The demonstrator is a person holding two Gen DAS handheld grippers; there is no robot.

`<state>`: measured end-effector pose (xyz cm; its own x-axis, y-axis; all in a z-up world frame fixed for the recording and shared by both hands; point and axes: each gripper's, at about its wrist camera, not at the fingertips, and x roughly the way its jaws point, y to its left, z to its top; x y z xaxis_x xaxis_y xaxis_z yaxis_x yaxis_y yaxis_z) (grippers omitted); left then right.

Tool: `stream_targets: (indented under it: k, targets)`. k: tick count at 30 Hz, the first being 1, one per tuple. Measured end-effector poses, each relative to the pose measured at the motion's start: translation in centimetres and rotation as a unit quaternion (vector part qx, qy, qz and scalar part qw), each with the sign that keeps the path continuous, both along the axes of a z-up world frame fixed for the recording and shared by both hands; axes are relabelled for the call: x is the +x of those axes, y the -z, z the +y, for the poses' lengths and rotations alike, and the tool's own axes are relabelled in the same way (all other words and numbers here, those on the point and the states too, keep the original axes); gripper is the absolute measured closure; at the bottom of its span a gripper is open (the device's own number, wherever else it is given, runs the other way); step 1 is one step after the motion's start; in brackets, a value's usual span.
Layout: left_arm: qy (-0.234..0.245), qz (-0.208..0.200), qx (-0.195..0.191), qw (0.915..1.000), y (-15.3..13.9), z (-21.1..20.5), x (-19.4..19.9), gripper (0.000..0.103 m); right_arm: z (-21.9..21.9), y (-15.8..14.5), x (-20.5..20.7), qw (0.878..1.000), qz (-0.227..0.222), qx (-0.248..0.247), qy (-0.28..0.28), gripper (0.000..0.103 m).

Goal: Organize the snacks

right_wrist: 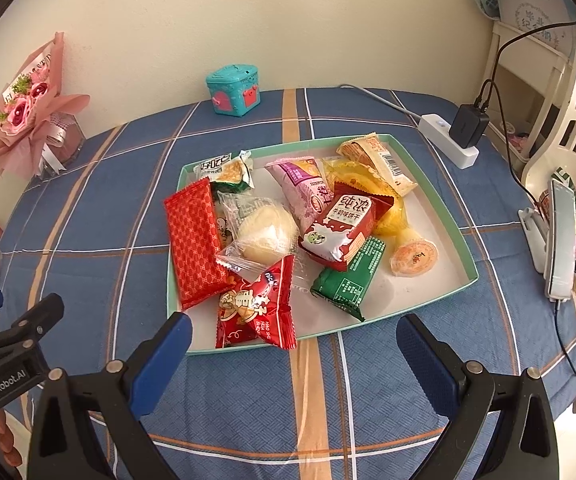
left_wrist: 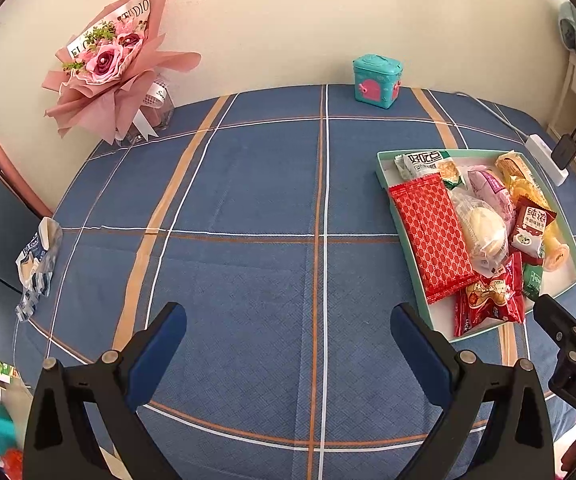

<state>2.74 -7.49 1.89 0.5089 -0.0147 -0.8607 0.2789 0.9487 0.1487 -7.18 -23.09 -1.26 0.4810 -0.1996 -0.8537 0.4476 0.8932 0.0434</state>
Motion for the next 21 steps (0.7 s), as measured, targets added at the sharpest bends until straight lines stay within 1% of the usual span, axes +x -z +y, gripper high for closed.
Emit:
stream_targets:
  k: [21]
  targets:
    - [0.001,0.007,0.009,0.9999,0.33,-0.1,0.03,0.001,-0.23,0.06,-0.02,1.0,0.001,0.0,0.005,0.0]
